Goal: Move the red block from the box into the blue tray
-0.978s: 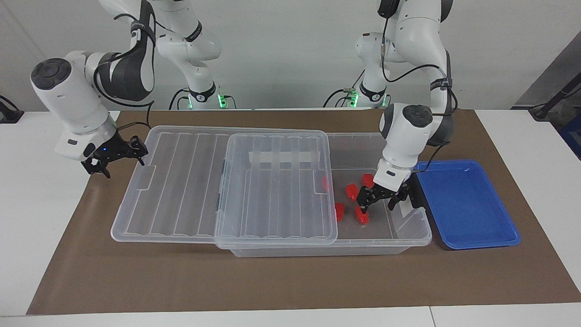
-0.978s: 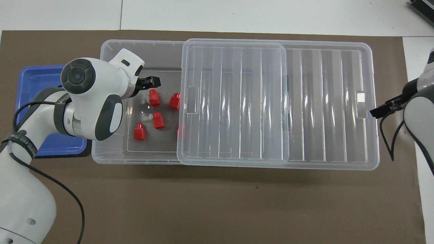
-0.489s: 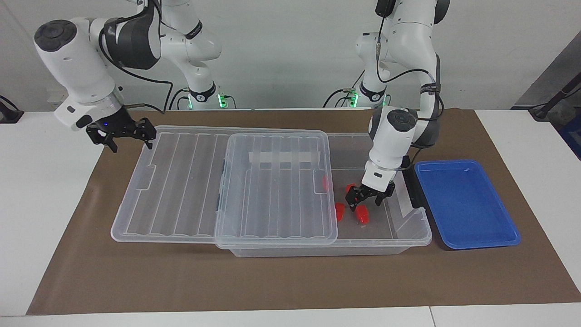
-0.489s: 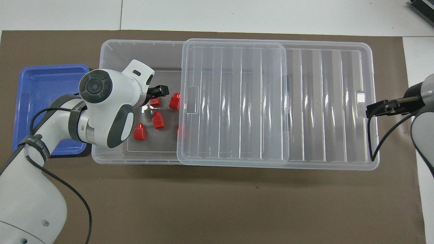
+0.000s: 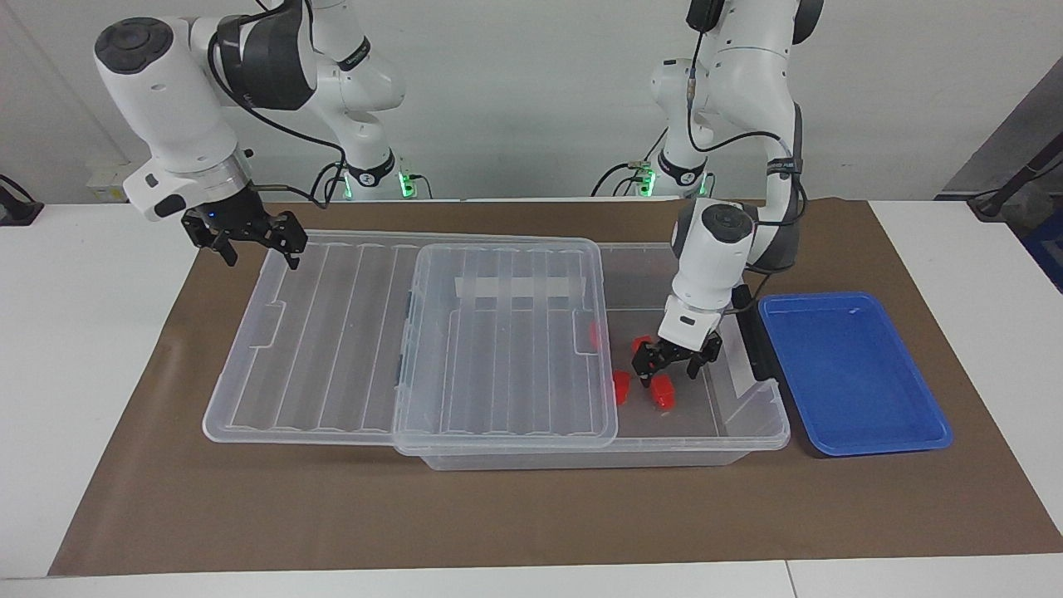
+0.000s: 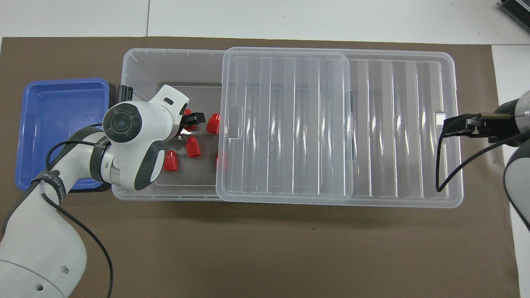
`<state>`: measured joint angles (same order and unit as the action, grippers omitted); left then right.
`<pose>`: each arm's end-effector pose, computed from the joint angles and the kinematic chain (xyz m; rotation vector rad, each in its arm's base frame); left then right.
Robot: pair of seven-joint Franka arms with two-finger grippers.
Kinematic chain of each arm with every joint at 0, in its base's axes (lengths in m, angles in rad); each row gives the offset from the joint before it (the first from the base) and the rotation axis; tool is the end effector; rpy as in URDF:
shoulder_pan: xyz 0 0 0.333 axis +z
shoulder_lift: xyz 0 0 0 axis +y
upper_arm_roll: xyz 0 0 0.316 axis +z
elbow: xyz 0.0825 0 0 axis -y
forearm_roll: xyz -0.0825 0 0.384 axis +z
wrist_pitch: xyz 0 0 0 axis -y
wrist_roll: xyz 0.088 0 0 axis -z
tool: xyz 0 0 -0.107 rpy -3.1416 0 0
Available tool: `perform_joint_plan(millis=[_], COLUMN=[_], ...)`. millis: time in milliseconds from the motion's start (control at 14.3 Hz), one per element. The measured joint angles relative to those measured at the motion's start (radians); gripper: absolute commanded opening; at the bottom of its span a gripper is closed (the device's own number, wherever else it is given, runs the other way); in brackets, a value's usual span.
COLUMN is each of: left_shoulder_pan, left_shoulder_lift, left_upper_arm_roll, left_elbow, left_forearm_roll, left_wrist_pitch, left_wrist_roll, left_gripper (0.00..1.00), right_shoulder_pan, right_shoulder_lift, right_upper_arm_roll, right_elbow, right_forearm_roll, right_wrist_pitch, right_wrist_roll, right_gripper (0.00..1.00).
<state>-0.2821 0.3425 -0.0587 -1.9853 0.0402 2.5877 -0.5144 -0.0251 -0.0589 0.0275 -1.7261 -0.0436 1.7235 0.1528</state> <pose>0.5962 -0.2102 0.3188 3.0093 0.2233 0.3639 0.5478 -0.0023 0.5967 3.0917 -0.2245 0.0924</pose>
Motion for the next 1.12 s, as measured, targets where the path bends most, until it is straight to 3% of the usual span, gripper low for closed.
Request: perform_joint_plan(millis=[699, 838, 1118], left_shoulder_pan=[-0.001, -0.002, -0.002], left_shoulder_lift=[0.038, 0.038, 0.038], left_upper_arm_roll=[-0.004, -0.005, -0.005], left_elbow=[-0.006, -0.006, -0.006], left_forearm_roll=[0.001, 0.002, 0.003], left_wrist_pitch=[0.066, 0.069, 0.069], left_wrist_roll=[0.0, 0.0, 0.0], left_gripper=[1.0, 0.9, 0.51], right_shoulder_pan=[-0.02, -0.018, -0.018], right_shoulder_lift=[-0.013, -0.008, -0.005], right_upper_arm_roll=[0.042, 0.044, 0.043], right_elbow=[0.076, 0.075, 0.073], right_forearm_roll=[0.0, 0.0, 0.0], right_wrist_pitch=[-0.121, -0.124, -0.125], right_wrist_roll=[0.0, 0.0, 0.0], right_gripper=[1.0, 1.0, 1.0])
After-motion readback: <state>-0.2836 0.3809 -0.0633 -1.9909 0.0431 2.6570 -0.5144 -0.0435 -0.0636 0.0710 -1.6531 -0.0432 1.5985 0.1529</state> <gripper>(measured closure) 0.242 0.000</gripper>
